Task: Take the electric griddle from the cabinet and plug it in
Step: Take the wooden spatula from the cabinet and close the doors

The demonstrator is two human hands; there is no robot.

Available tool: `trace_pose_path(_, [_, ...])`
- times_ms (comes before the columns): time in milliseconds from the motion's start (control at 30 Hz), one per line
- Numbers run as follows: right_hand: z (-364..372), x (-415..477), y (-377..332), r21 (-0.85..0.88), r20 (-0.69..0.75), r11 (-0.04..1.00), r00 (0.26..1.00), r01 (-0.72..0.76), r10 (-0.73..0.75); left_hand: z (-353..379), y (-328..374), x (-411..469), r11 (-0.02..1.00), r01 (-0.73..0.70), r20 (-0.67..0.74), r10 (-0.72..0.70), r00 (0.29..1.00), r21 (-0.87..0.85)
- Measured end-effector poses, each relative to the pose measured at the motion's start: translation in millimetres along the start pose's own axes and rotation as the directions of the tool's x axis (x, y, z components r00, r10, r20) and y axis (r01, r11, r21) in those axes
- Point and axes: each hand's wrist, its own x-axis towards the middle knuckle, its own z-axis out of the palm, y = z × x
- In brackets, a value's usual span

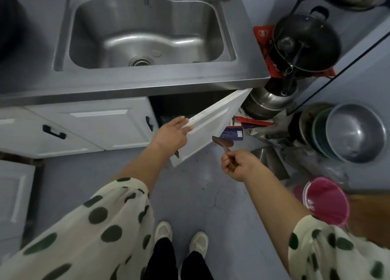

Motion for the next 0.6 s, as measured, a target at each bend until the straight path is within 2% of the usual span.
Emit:
trace_pose_path(133, [7, 3, 1, 0.007, 0.002, 1.000, 1.000, -0.009, 0.009, 9, -12, 6, 0.999, 0.051, -0.017, -0.051, 0.999, -0.012])
trace_pose_path(300, [18, 3, 2, 0.000, 0.010, 1.000, 1.000, -0.018, 0.018, 23, -21, 14, 0.994, 0.078, -0.019, -0.077, 0.997, 0.079])
trace_pose_path(467, [29, 5, -1, -0.033, -0.005, 0.999, 1.000, -0.019, 0.019, 30, -28, 25, 0.980, 0.130, 0.003, -0.132, 0.991, 0.154])
trace_pose_path(600, [37, 10, -4, -0.053, -0.005, 0.998, 1.000, -0.021, 0.021, 33, -29, 37, 0.961, 0.185, 0.071, -0.203, 0.977, 0.206])
